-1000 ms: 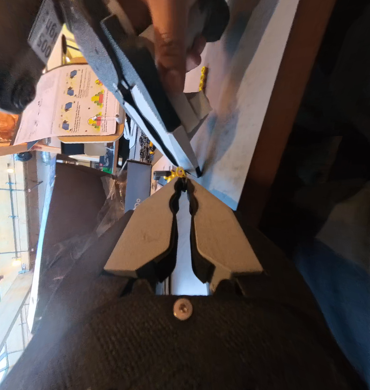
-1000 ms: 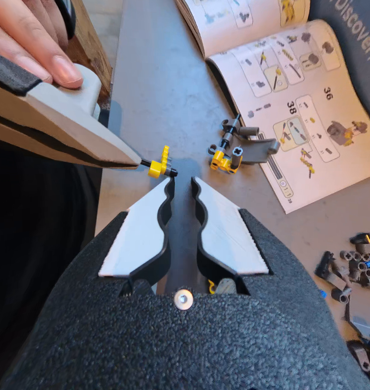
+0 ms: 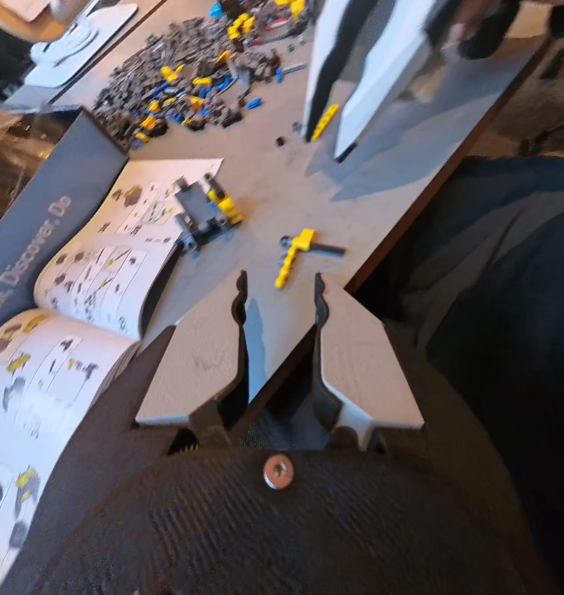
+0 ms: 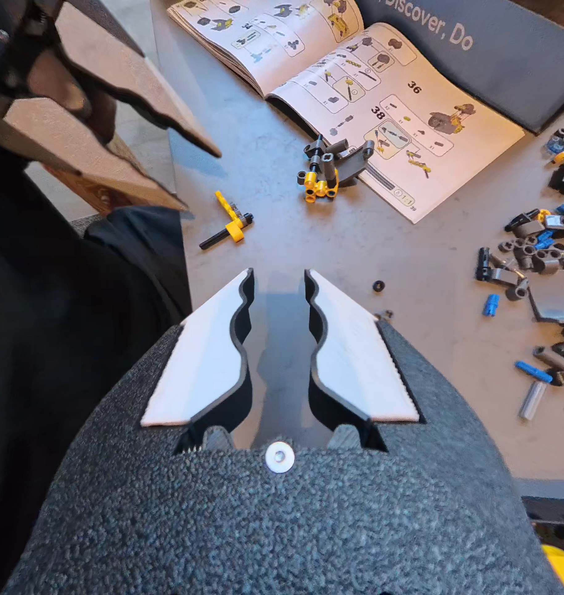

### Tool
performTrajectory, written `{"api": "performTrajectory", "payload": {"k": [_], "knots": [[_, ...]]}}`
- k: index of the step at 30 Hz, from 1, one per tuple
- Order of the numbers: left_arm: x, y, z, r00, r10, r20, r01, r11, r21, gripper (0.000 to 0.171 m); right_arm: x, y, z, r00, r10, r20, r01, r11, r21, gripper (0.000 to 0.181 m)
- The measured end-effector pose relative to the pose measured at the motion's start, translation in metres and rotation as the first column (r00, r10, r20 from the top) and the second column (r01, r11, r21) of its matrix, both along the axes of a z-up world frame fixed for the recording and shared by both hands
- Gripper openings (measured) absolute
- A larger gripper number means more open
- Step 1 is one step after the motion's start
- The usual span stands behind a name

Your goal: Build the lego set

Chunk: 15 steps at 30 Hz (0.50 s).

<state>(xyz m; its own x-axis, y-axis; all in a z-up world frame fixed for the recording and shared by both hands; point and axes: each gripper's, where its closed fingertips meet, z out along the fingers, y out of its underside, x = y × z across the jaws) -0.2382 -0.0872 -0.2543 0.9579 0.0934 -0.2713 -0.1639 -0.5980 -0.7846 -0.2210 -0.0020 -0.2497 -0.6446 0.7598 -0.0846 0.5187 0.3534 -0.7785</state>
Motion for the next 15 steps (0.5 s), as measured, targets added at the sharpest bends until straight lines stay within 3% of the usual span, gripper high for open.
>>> {"api": "performTrajectory", "payload": {"k": [6,15], "knots": [[-0.022,-0.015,-0.002,0.996,0.062,0.057,-0.064,0.998,0.021,0.037,0.007,-0.015,0.005,1.000,-0.026,-0.001,0.026,0.998,-0.062,0.031],[-0.021,-0.011,-0.009,0.997,0.030,0.072,-0.031,0.999,0.012,0.033,0.009,-0.023,-0.010,1.000,-0.022,0.011,0.022,1.000,-0.005,0.033]]}}
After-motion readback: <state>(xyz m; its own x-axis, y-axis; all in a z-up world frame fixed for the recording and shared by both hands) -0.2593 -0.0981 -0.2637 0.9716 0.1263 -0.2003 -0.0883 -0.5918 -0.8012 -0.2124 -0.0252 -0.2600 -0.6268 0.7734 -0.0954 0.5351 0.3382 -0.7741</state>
